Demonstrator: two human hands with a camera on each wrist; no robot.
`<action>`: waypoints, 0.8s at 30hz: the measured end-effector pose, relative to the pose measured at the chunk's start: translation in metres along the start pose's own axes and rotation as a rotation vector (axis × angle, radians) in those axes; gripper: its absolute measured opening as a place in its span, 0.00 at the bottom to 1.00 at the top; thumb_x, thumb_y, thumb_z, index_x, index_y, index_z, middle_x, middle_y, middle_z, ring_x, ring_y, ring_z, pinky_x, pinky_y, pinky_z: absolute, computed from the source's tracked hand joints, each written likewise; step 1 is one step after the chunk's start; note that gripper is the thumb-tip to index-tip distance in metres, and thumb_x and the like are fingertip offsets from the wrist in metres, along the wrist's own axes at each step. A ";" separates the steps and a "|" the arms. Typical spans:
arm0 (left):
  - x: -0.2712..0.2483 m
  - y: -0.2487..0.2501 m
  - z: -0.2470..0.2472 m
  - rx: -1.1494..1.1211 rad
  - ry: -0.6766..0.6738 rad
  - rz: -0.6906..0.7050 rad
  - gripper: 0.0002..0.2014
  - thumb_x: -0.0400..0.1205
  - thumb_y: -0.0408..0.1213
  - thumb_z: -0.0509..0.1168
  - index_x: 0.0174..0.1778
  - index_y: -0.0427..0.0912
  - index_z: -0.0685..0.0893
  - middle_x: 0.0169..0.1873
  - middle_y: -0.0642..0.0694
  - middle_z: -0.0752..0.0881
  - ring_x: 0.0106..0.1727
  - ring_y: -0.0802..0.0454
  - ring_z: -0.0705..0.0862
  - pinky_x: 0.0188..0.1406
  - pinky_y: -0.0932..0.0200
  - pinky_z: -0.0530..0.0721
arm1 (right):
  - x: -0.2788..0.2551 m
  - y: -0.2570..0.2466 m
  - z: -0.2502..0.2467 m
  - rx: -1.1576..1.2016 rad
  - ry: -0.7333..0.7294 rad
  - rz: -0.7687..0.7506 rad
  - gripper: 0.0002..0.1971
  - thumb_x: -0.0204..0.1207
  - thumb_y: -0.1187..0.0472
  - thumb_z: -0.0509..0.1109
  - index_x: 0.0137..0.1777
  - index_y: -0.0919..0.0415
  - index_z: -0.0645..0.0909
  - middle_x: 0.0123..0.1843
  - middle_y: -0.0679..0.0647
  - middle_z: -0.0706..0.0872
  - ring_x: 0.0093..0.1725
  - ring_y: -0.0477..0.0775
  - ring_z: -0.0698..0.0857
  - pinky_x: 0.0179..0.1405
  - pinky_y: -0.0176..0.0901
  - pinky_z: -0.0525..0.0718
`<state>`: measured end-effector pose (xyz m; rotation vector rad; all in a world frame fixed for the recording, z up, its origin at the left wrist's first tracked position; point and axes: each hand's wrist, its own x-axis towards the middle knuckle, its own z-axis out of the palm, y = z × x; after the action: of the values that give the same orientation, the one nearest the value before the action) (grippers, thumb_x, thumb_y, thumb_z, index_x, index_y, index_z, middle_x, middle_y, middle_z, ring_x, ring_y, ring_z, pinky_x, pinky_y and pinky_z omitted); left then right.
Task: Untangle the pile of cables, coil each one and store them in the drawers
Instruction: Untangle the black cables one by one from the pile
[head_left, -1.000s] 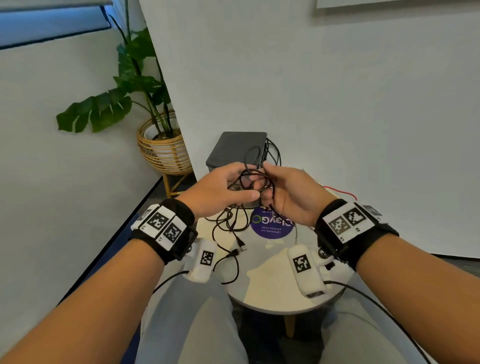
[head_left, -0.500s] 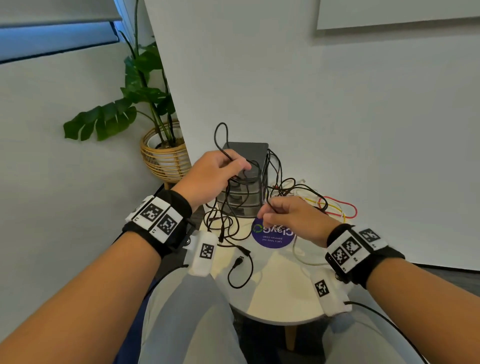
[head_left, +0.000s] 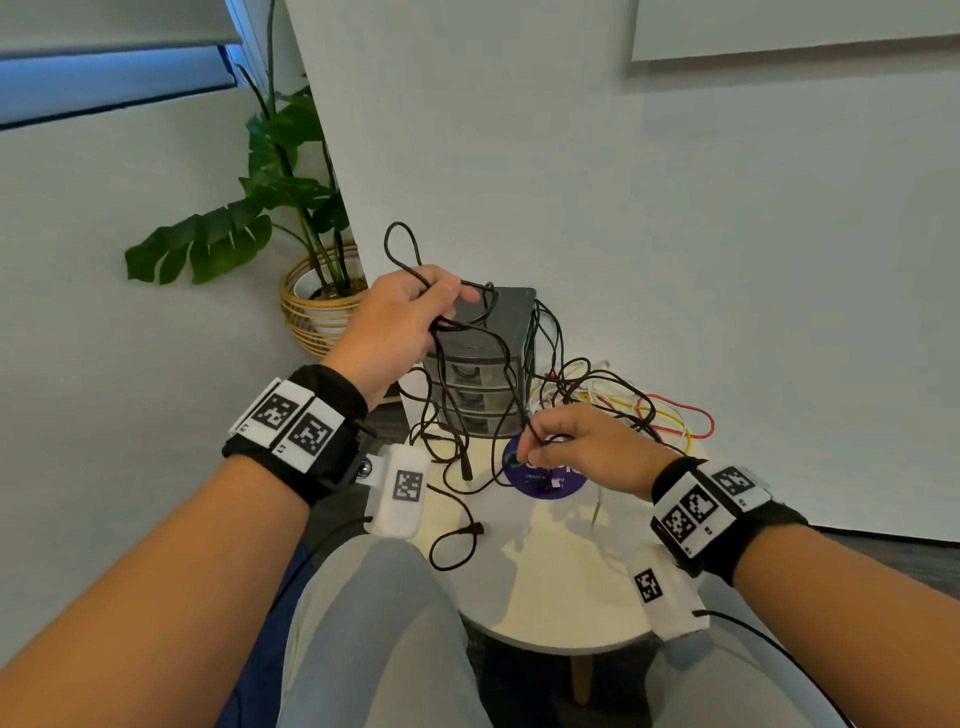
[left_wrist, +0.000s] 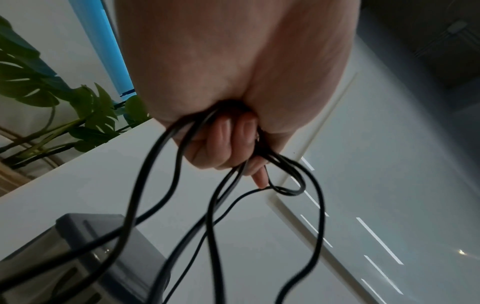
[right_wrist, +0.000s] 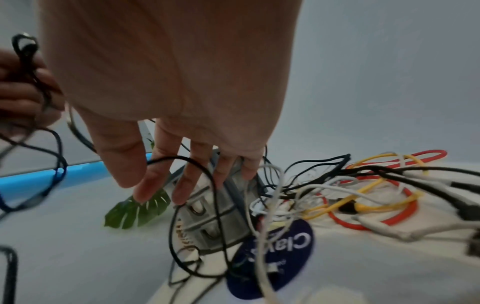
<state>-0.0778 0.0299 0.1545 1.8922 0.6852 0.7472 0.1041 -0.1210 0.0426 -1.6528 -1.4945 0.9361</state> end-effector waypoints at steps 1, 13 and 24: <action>0.000 -0.002 0.002 -0.017 0.000 -0.006 0.15 0.93 0.44 0.58 0.57 0.45 0.90 0.36 0.47 0.75 0.22 0.59 0.63 0.19 0.67 0.63 | 0.000 -0.009 -0.001 0.073 -0.026 -0.024 0.07 0.81 0.63 0.74 0.49 0.48 0.87 0.50 0.45 0.91 0.56 0.50 0.88 0.53 0.41 0.86; -0.008 -0.005 0.021 -0.448 -0.117 -0.170 0.25 0.93 0.45 0.49 0.53 0.47 0.93 0.40 0.44 0.82 0.28 0.54 0.67 0.29 0.56 0.55 | 0.012 -0.055 -0.010 0.331 0.205 -0.036 0.16 0.91 0.62 0.57 0.55 0.70 0.85 0.25 0.47 0.69 0.25 0.49 0.67 0.29 0.42 0.71; -0.012 0.005 0.018 -0.279 -0.265 -0.234 0.19 0.92 0.32 0.46 0.68 0.40 0.82 0.47 0.35 0.83 0.39 0.44 0.84 0.33 0.58 0.83 | -0.001 -0.079 -0.046 -0.008 0.407 -0.094 0.11 0.85 0.59 0.68 0.43 0.63 0.86 0.28 0.44 0.83 0.21 0.39 0.71 0.31 0.39 0.65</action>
<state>-0.0716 0.0096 0.1500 1.5864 0.5881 0.4091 0.1057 -0.1176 0.1337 -1.6440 -1.2821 0.5036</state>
